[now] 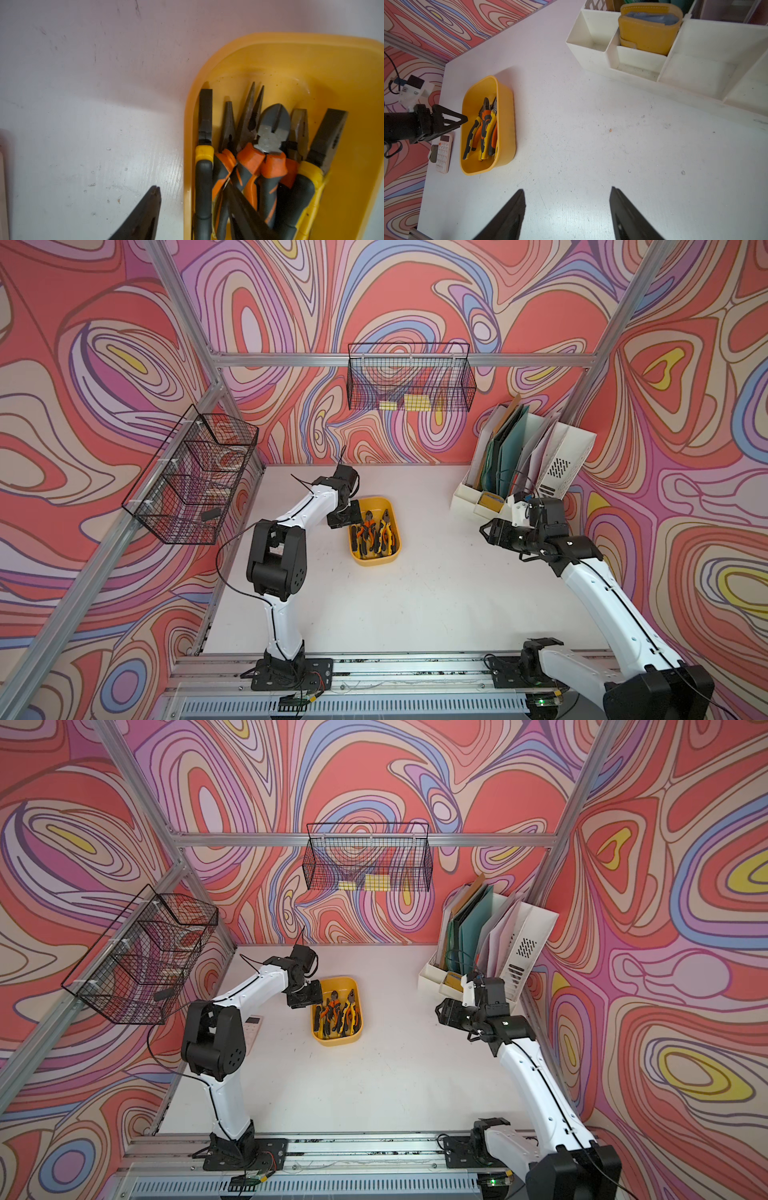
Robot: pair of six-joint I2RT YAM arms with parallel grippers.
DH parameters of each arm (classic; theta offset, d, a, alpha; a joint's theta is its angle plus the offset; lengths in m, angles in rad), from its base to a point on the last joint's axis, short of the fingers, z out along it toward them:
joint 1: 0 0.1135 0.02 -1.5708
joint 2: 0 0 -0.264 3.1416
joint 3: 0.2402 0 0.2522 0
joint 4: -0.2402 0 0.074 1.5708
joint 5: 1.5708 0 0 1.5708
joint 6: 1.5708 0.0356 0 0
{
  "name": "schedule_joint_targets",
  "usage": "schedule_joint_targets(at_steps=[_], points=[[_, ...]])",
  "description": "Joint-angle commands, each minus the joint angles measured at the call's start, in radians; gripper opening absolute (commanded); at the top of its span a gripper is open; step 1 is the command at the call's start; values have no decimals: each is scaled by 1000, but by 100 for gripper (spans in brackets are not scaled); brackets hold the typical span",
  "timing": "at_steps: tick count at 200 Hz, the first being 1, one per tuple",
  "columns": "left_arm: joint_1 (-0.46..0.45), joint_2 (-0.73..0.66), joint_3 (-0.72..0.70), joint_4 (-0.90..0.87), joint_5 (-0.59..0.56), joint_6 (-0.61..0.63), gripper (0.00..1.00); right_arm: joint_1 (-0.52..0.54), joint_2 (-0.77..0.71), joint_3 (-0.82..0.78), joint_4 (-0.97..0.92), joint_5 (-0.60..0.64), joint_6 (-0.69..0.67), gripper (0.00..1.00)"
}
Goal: Take the pliers out of the storage box
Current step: Move the storage box to the center of the board.
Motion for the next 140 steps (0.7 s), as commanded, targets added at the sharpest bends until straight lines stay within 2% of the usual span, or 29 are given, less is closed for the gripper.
schedule_joint_targets(at_steps=[1, 25, 42, 78, 98, 124, 140], points=[[16, 20, 3, 28, 12, -38, 55, 7, 1, -16, 21, -11, -4, 68], [15, 37, 7, 41, -3, -42, 52, 6, 2, -20, 19, -11, -4, 68], [17, 39, 2, 53, -16, -44, 45, 6, 1, -22, 22, -12, -2, 69], [20, 29, -17, 85, -20, -54, 23, 7, 8, -23, 28, -15, 3, 68], [20, 52, -2, 73, -7, -49, 18, 7, 9, -26, 32, -21, 8, 68], [20, 71, -2, 65, -4, -54, 17, 7, 4, -26, 27, -22, 10, 68], [21, 67, -14, 74, 5, -58, 10, 6, 2, -27, 23, -20, 7, 68]])
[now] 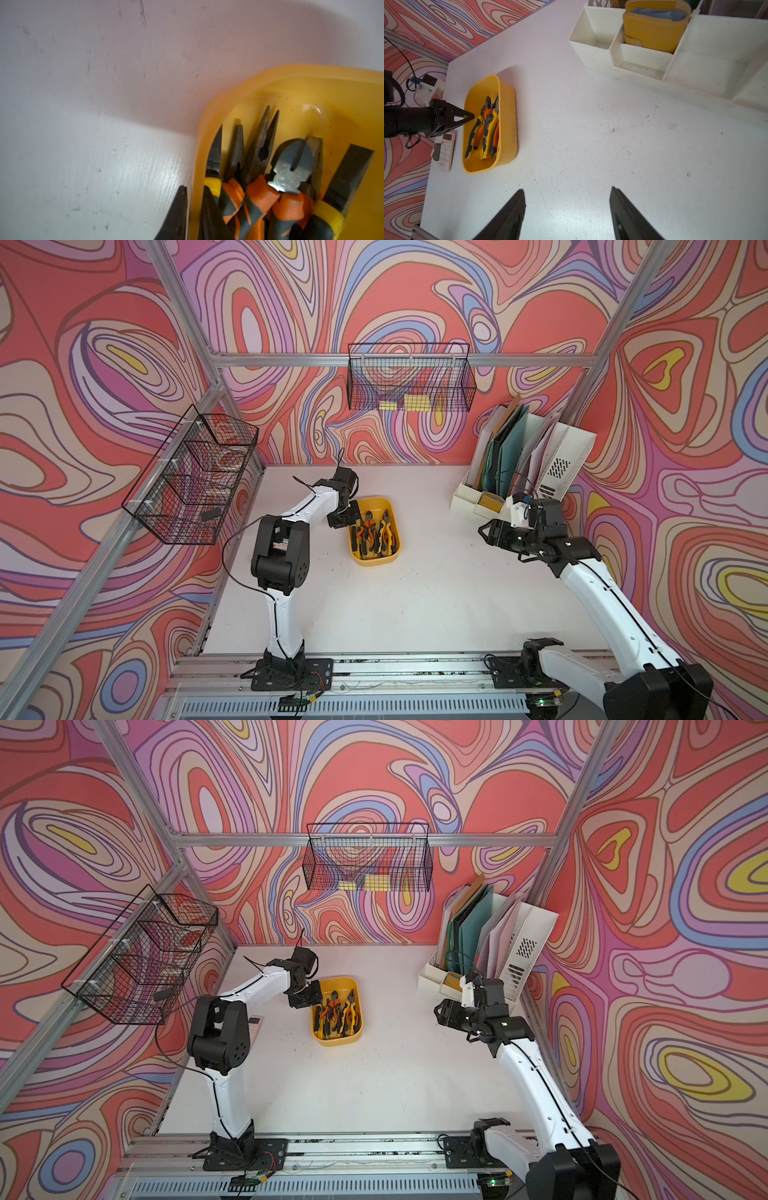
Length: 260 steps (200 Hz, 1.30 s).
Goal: Take the pliers out of the storage box
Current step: Move the storage box to the center of the board.
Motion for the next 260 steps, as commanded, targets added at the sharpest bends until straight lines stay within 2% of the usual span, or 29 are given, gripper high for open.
schedule_joint_targets(at_steps=[1, 12, 40, 79, 140, 175, 227, 260], points=[[8, 12, -13, 6, 9, -14, 9, 5, 2, -12, 4, -9, 4, 68], [8, 9, -19, 9, 21, -16, 0, 6, 1, -12, 0, -7, 2, 68], [7, -4, -50, 29, 66, -16, 0, 6, -6, -15, 0, -7, 7, 68], [-8, -77, -165, 110, 149, -25, 0, 6, -16, -12, -2, -6, 17, 68], [-139, -187, -297, 114, 213, -17, 0, 6, -73, -6, -43, -19, 35, 69], [-202, -277, -405, 124, 245, -52, 0, 14, -117, -11, -80, -40, 42, 68], [-309, -428, -548, 81, 201, -148, 0, 45, -67, 3, -184, -85, 29, 71], [-385, -521, -631, 84, 133, -226, 0, 151, -41, 17, -224, 8, 111, 70]])
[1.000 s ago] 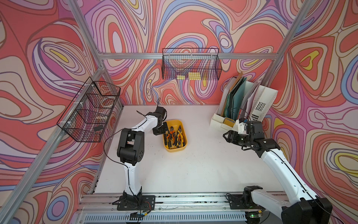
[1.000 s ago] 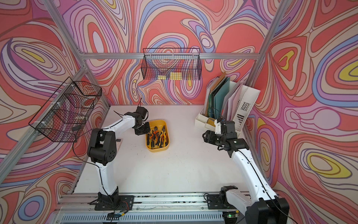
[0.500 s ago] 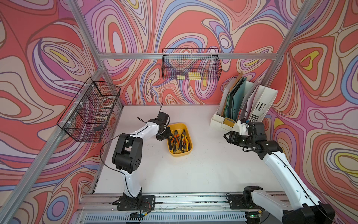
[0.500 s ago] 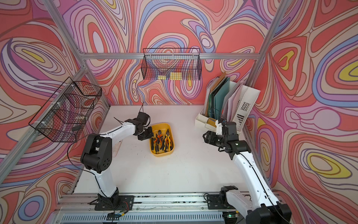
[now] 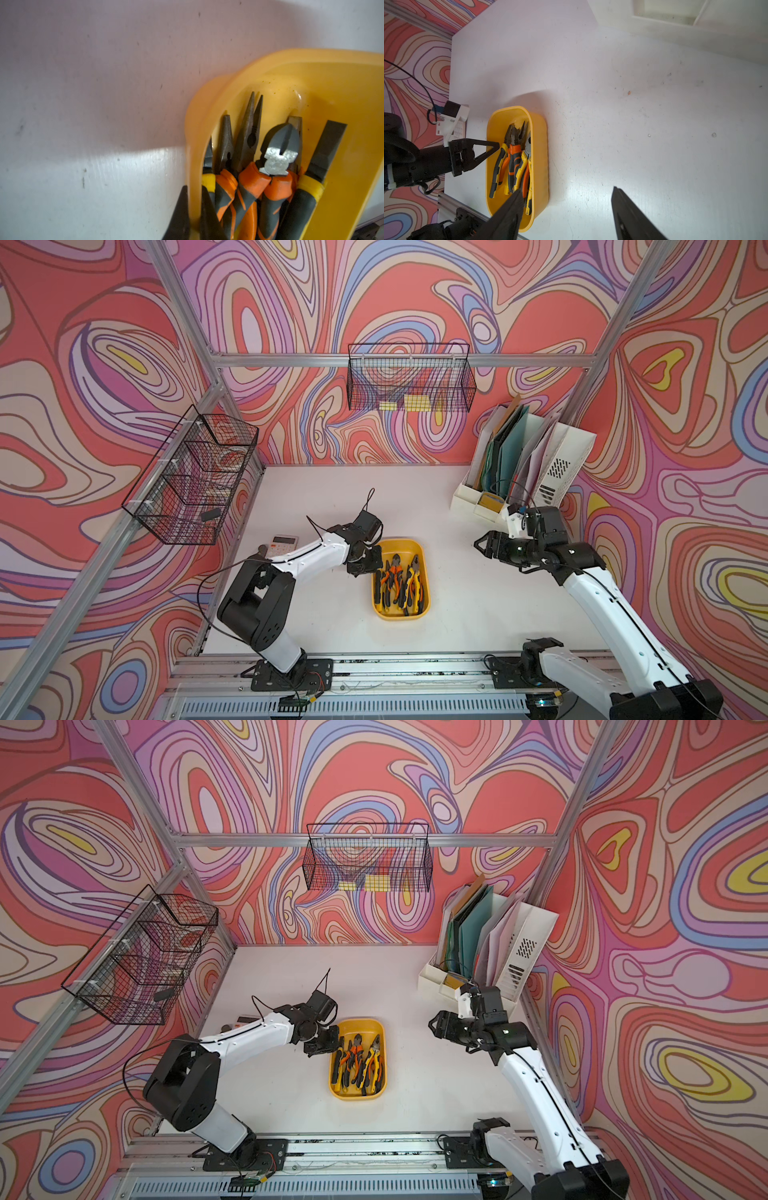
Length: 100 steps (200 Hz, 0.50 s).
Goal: Take the pliers out of the storage box
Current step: Move the storage box to the center of the board.
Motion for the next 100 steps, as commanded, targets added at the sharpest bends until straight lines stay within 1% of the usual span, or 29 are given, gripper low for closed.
schedule_joint_targets(at_steps=[1, 32, 68, 71, 75, 84, 100], points=[[-55, -78, -44, -91, -11, -81, 0, 76, 16, 20, -51, 52, 59, 70], [-99, -149, -101, -87, -66, -154, 0, 198, 49, 25, -43, 112, 171, 68], [-111, -221, -142, -47, -79, -201, 0, 443, 119, 50, -4, 202, 327, 67], [-111, -226, -145, -41, -80, -203, 2, 463, 129, 50, 4, 208, 341, 67], [-112, -237, -148, -32, -80, -204, 7, 492, 140, 51, 14, 216, 359, 66], [-113, -264, -152, -19, -90, -209, 26, 560, 172, 63, 32, 242, 394, 66], [-116, -322, -145, -23, -131, -210, 52, 673, 250, 108, 42, 293, 451, 66]])
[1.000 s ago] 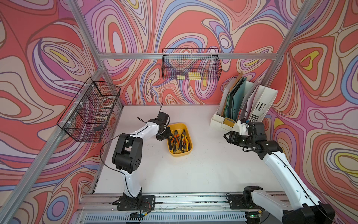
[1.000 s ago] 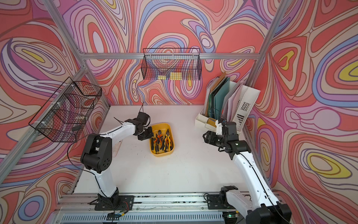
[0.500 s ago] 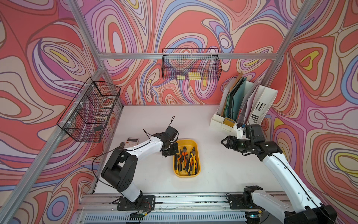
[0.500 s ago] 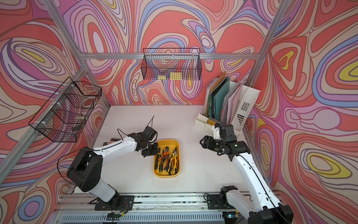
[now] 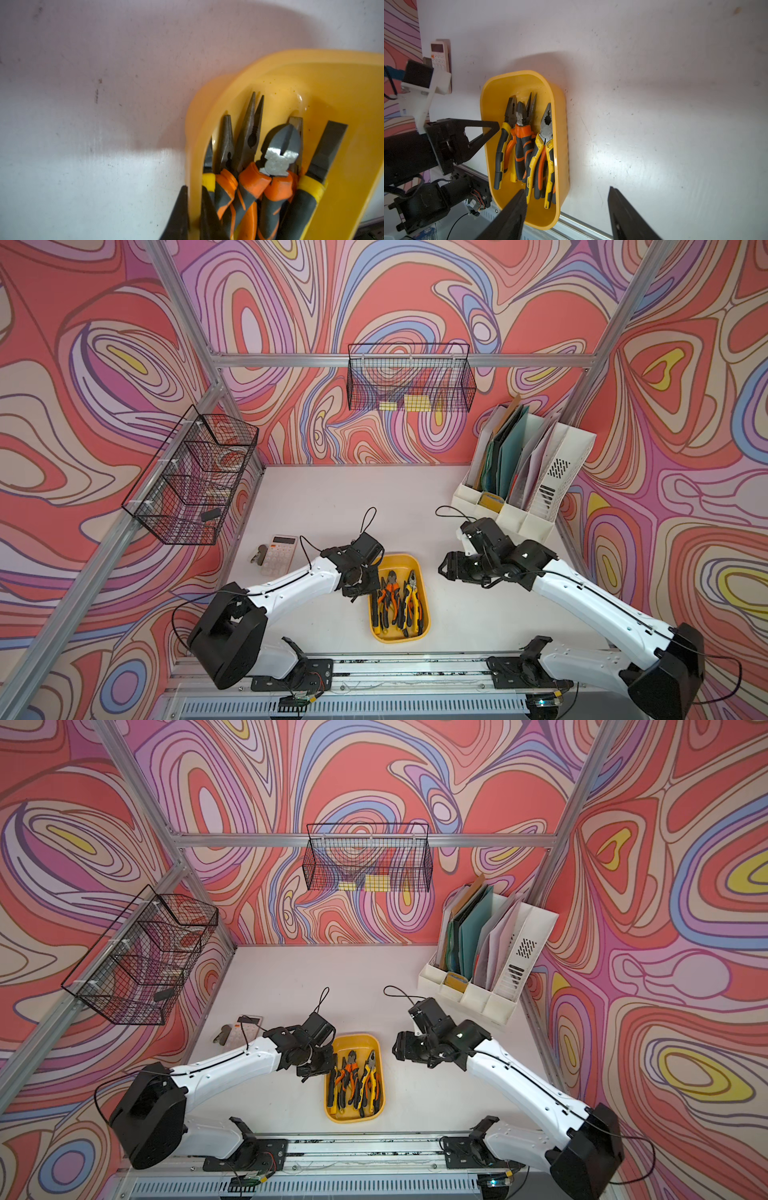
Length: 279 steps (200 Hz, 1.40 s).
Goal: Take the pliers out of the storage box
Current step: Move the storage box to the center of the board, then pick up the pliers from the storage box.
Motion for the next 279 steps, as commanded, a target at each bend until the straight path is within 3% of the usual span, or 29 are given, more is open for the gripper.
schedule_joint_targets(at_steps=[1, 25, 61, 86, 118, 168, 279], points=[[-8, -105, 16, 1, -54, -31, 53, 136, 88, 66, 41, 108, 139, 66], [-9, -229, 35, -62, -199, -12, 67, 244, 217, 148, 52, 147, 190, 67], [-9, -451, 19, -94, -344, 51, 70, 293, 344, 228, 54, 159, 232, 66], [-9, -597, -22, -103, -375, 66, 74, 294, 346, 211, 67, 169, 274, 61], [-9, -709, -82, -90, -331, 72, 74, 294, 381, 207, 74, 142, 295, 57], [-9, -723, -109, -72, -248, 87, 74, 294, 451, 203, 76, 109, 310, 52], [-9, -687, -129, -60, -204, 97, 73, 296, 528, 178, 97, 77, 322, 45]])
